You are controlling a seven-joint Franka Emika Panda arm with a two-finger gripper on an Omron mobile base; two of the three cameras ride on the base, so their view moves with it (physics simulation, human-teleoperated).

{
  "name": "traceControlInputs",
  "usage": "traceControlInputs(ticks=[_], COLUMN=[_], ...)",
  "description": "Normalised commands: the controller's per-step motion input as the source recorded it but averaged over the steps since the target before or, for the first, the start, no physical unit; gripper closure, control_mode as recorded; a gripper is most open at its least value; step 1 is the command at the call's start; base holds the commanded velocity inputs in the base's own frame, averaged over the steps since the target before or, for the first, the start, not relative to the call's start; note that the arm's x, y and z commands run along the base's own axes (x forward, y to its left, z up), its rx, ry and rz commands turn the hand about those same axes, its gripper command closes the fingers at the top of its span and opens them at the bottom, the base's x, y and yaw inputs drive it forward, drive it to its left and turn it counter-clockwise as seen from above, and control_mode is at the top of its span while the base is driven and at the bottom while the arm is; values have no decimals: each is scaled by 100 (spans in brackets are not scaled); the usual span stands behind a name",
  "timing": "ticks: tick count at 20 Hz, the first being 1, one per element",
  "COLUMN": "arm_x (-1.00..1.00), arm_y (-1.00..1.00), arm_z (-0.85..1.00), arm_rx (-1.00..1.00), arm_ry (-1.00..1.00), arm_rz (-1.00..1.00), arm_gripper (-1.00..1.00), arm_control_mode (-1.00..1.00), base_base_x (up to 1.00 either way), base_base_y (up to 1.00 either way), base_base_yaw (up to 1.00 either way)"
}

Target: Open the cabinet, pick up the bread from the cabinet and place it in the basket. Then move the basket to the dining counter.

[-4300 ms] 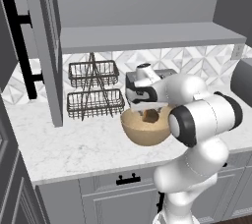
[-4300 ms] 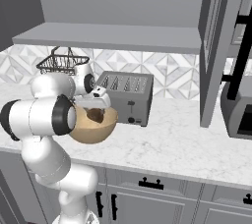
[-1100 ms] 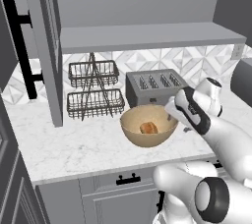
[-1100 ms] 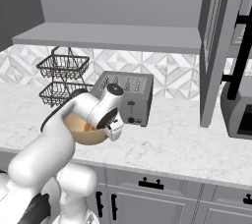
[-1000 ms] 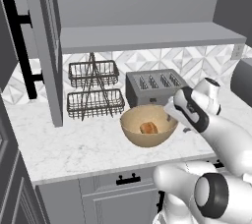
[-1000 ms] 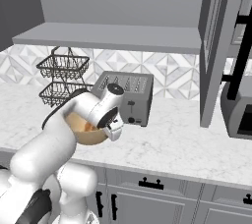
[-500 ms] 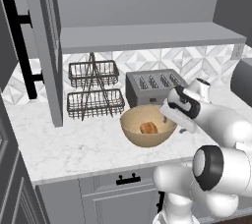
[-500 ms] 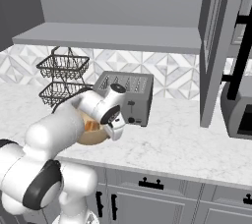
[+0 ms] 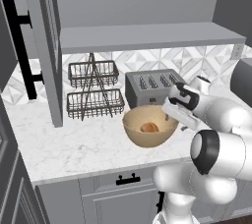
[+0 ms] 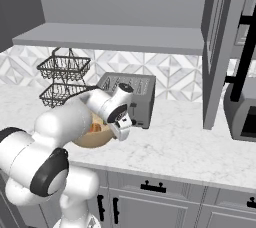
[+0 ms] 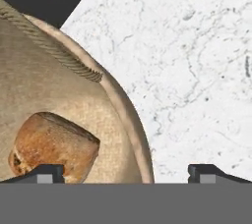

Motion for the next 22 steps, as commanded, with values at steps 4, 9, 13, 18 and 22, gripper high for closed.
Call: traceControlInputs(ticks=[4,9,13,18,22], arm_x=[0,0,-2,-22,-56], arm_y=[33,27,26,0,-1], arm_z=[-9,-5,-6,8,46], arm_rx=[0,0,0,13,25], arm_ry=[0,0,0,0,-2], arm_rz=[0,0,0,0,0], arm_gripper=[100,100,100,100,100], arm_control_mode=[-100,-100,-100,-100,-100], base_base_x=[0,0,0,0,0], base_base_y=[0,0,0,0,0], base_base_yaw=[0,0,0,0,0])
